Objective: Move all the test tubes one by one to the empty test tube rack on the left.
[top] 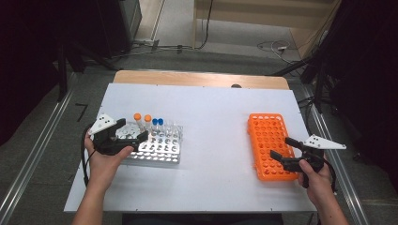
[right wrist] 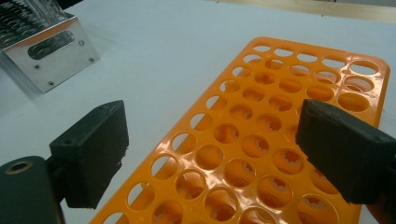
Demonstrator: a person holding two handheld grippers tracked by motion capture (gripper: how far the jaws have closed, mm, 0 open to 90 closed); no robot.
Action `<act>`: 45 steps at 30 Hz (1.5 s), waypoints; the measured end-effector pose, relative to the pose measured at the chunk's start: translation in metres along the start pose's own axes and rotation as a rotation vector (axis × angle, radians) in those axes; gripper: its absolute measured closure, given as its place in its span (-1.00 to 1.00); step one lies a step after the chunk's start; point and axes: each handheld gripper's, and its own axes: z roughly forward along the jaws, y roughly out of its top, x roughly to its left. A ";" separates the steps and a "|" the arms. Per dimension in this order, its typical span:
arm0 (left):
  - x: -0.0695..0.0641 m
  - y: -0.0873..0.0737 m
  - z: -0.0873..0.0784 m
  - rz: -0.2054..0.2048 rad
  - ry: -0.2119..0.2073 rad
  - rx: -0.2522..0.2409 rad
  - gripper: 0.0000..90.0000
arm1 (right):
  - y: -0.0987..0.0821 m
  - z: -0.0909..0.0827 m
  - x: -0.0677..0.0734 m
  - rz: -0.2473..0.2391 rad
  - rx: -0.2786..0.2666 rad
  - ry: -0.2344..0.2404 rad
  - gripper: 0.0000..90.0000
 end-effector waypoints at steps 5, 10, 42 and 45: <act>-0.010 -0.005 -0.006 0.023 -0.034 -0.007 -1.00 | -0.001 -0.001 -0.003 0.006 -0.004 -0.004 -0.82; -0.019 -0.018 -0.011 0.035 -0.064 -0.002 -1.00 | -0.004 -0.001 -0.006 0.008 -0.004 -0.003 -0.82; -0.015 -0.042 -0.035 0.015 -0.102 -0.063 -1.00 | -0.006 -0.001 -0.014 0.009 -0.020 0.002 -0.82; -0.015 -0.042 -0.036 0.018 -0.103 -0.063 -1.00 | -0.006 -0.001 -0.014 0.010 -0.018 0.002 -0.82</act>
